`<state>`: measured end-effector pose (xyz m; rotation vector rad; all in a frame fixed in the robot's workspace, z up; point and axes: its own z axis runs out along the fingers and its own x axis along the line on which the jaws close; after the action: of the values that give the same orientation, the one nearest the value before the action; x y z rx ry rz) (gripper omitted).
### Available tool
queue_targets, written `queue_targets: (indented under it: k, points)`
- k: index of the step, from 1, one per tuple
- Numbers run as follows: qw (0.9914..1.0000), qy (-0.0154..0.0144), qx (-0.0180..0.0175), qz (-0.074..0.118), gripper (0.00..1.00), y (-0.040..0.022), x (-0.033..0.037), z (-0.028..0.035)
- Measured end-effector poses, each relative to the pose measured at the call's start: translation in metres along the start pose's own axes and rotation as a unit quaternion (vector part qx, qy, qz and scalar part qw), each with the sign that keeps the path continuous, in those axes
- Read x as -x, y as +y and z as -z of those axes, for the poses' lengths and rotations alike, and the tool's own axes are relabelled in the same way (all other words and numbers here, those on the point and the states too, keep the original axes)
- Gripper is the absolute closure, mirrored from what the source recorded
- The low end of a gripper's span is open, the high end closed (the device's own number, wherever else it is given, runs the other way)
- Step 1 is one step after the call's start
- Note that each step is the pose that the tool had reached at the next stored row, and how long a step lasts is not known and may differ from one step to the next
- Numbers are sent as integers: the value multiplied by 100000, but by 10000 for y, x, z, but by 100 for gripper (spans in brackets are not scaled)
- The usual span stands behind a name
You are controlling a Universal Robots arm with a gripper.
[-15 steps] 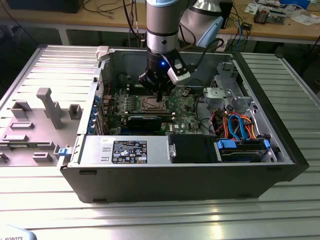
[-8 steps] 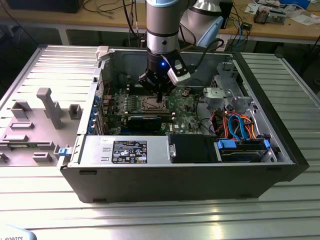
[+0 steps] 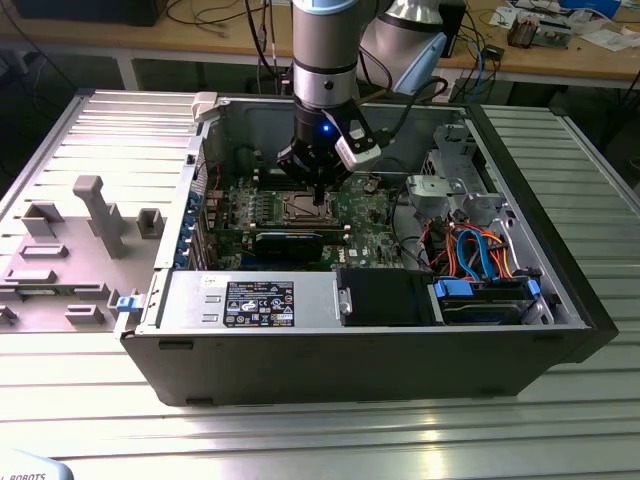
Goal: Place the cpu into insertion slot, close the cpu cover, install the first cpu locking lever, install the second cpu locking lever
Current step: 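Install the second cpu locking lever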
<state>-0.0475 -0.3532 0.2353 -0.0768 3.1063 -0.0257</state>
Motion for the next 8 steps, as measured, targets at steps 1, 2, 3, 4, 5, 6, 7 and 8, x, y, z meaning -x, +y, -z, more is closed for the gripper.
queue_targets:
  k: [1,2,3,4,5,6,7,8]
  points:
    - [100000,-2,3,-1,89,0,0,0]
    - [100000,0,0,-1,89,0,0,0]
    - [100000,-1,1,2,89,-1,0,0]
    - [100000,-3,4,5,89,-4,0,0]
    - [100000,-1,2,0,89,-6,0,0]
    - [100000,-4,3,3,89,-8,0,0]
    - [100000,-1,0,0,89,-10,-1,0]
    - [99990,-65,1399,-44,89,-40,-1,25]
